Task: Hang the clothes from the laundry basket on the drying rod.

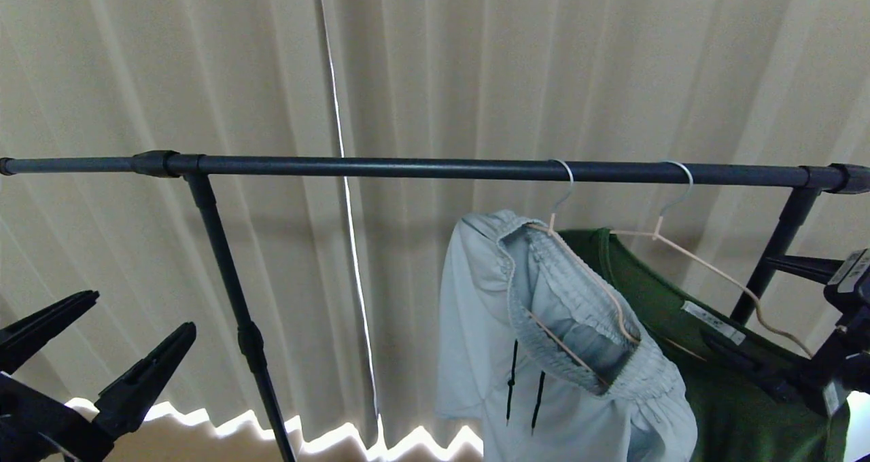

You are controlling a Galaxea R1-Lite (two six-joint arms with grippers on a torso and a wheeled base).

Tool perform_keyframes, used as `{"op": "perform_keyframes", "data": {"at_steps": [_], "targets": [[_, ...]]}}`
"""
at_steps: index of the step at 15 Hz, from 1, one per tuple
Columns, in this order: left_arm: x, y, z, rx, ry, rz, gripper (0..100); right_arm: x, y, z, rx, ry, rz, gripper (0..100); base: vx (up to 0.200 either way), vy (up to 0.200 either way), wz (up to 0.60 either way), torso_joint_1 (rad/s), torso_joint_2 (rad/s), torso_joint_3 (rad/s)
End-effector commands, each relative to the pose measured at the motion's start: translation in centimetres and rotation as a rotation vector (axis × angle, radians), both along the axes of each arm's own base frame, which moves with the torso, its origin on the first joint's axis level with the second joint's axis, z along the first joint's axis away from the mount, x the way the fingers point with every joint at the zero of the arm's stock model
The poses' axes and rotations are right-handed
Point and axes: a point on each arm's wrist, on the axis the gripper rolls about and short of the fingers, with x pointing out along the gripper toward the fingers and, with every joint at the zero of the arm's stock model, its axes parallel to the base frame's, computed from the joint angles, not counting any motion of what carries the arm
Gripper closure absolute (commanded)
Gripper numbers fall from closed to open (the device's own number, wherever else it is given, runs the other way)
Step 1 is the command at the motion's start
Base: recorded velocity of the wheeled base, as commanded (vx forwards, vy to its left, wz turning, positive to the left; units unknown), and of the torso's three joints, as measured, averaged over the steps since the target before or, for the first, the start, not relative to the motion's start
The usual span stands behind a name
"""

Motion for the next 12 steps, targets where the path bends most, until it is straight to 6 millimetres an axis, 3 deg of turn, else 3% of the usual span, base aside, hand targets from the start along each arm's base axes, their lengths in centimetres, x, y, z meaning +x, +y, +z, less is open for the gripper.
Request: {"op": "perform_keyframes", "data": {"at_steps": [1,4,7,12], "targets": [[-1.2,1.2,-1.5,0.001,0.029,0.094,0,-1.2,-0.3,0.1,0.035,-0.028,-0.008,0,0.0,0.0,0.0,0.0,0.0,0.0],[-2.1,2.2,-2.0,-0.002,0.043,0.196,0,-3.0,-0.9,-0.4,0.144,-0.031,-0.045,0,0.0,0.0,0.0,0.0,0.0,0.0],[-4.6,2.6,-2.5,-0.009,0.012,0.222,0,-5.2,-1.9,-0.7,0.315,-0.05,-0.149,0,0.0,0.0,0.0,0.0,0.0,0.0],[-10.4,3.1,-7.6,0.022,0.147,0.222,0,-7.8,-3.5,-3.7,0.334,-0.07,-0.349,0,0.0,0.0,0.0,0.0,0.0,0.0]]}}
